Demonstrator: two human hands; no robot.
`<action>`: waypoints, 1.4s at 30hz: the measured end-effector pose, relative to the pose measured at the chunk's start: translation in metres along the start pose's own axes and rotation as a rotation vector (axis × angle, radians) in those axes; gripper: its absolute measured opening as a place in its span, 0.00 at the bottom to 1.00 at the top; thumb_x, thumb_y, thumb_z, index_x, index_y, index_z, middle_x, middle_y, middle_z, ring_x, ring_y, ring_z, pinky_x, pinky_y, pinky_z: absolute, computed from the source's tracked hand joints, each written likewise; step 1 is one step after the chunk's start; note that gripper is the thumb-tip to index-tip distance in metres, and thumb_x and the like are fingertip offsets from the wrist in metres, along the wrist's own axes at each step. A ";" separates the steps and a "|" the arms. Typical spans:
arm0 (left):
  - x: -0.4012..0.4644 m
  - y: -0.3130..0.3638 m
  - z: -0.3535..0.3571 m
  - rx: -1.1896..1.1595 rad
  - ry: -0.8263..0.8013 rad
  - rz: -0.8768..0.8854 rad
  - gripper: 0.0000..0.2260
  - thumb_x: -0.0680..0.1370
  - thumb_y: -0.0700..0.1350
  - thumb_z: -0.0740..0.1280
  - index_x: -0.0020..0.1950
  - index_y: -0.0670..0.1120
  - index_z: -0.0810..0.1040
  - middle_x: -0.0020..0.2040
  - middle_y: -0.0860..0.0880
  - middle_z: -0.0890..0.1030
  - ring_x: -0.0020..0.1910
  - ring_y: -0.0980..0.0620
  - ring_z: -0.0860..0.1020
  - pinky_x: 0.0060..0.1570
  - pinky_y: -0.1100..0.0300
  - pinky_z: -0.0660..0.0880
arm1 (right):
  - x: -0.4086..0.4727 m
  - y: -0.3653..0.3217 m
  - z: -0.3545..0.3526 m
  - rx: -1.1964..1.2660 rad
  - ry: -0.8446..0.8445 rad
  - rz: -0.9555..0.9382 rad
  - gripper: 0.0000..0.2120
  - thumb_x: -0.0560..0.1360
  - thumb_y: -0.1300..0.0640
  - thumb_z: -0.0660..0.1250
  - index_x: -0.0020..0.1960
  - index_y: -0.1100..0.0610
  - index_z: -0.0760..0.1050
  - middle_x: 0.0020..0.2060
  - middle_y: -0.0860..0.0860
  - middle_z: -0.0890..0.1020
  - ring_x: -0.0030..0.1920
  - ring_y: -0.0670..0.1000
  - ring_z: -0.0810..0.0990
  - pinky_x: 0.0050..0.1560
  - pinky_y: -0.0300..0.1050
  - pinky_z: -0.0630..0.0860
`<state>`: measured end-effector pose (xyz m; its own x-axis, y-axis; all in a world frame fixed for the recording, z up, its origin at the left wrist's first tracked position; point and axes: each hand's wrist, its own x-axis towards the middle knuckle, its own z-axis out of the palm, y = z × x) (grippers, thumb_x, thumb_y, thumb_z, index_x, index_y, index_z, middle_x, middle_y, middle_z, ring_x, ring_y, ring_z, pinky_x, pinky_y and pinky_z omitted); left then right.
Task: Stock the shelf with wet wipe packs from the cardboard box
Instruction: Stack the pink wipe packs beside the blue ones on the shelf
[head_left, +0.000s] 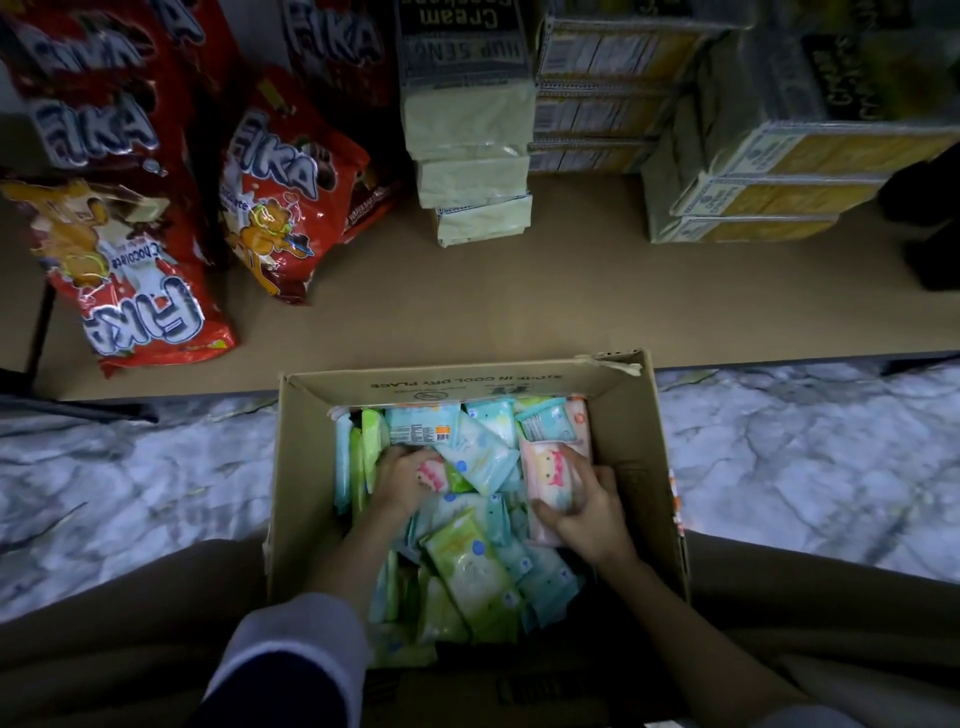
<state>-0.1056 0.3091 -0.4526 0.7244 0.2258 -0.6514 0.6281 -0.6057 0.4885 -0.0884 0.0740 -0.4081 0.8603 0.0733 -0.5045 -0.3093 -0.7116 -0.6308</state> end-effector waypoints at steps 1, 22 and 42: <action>0.000 -0.001 -0.002 0.004 -0.039 0.007 0.21 0.71 0.36 0.70 0.64 0.48 0.75 0.65 0.40 0.66 0.65 0.40 0.67 0.67 0.56 0.63 | -0.001 0.001 0.000 -0.005 0.001 0.001 0.36 0.65 0.56 0.76 0.70 0.47 0.65 0.57 0.57 0.68 0.60 0.59 0.74 0.58 0.44 0.73; -0.046 0.005 -0.062 -0.079 -0.120 0.156 0.23 0.67 0.30 0.70 0.60 0.44 0.74 0.57 0.45 0.75 0.57 0.50 0.72 0.45 0.64 0.69 | -0.013 -0.041 -0.017 -0.145 -0.035 -0.170 0.39 0.63 0.49 0.74 0.71 0.45 0.63 0.63 0.59 0.66 0.61 0.59 0.73 0.62 0.45 0.71; -0.282 0.156 -0.267 -0.253 0.372 0.787 0.17 0.70 0.38 0.73 0.49 0.57 0.73 0.55 0.54 0.75 0.51 0.56 0.76 0.41 0.62 0.76 | -0.145 -0.222 -0.212 -0.306 0.309 -0.902 0.34 0.65 0.43 0.68 0.69 0.42 0.63 0.57 0.45 0.64 0.56 0.44 0.68 0.46 0.29 0.66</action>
<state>-0.1361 0.3541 -0.0376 0.9883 0.0759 0.1326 -0.0752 -0.5138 0.8546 -0.0586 0.0733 -0.0705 0.8031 0.5203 0.2904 0.5908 -0.6321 -0.5014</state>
